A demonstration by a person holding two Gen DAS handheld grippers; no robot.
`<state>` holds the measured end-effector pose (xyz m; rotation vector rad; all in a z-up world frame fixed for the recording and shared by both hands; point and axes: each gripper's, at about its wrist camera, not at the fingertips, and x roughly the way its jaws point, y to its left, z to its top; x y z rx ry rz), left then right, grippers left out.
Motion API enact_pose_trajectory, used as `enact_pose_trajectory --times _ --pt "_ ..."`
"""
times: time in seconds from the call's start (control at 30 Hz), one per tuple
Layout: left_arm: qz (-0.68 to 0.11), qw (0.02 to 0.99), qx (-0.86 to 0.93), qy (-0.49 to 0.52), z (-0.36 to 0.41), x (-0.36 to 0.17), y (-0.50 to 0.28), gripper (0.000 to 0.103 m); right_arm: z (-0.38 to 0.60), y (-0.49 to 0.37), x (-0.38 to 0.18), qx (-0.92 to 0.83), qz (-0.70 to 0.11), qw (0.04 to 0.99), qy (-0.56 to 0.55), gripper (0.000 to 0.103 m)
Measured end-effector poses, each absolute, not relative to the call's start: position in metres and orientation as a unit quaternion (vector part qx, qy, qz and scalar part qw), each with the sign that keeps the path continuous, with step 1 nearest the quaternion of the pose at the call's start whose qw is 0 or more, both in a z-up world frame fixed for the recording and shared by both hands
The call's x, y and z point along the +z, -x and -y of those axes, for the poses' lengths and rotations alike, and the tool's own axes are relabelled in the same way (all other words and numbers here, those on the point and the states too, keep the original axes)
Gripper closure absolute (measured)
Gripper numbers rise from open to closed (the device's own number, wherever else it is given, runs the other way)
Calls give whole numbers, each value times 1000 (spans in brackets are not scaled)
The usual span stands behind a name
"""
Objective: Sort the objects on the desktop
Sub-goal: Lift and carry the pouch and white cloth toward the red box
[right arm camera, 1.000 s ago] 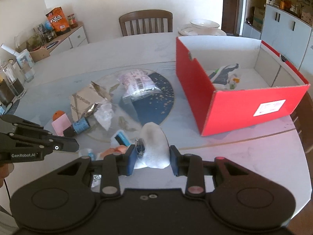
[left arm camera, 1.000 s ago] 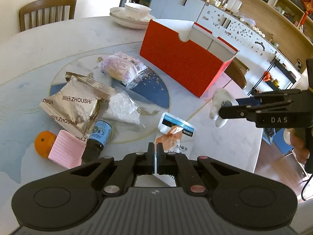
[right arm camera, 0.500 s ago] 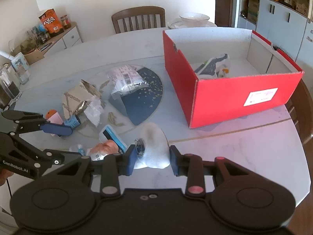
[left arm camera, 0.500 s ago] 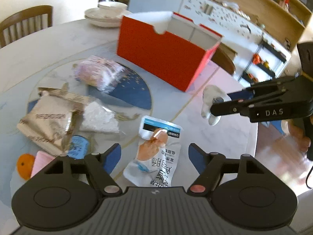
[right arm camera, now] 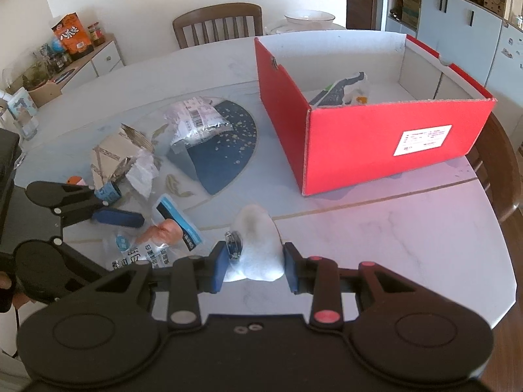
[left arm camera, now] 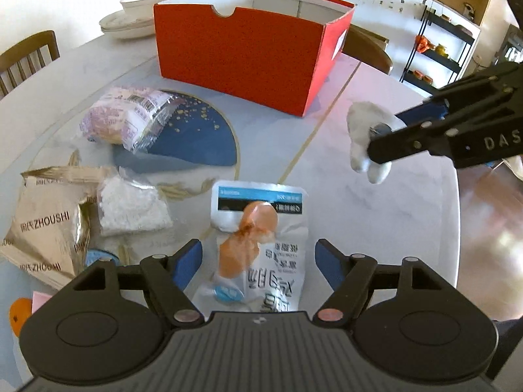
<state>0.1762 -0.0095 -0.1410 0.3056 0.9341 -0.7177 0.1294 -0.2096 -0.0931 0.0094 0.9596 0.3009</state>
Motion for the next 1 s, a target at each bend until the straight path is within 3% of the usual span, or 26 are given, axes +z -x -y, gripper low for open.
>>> enact_pose_trajectory --times 0.33,0.57,1.0 --pt "-428 821 -329 -185 24 -145 -176 28 217 -131 -92 140 -463 875 -8 68" --pt "-434 824 -316 -181 30 -143 -180 37 229 -137 -87 141 -463 875 -6 68" --pt "-458 839 -280 -86 25 -133 -194 41 280 -157 -64 146 -456 878 1 68"
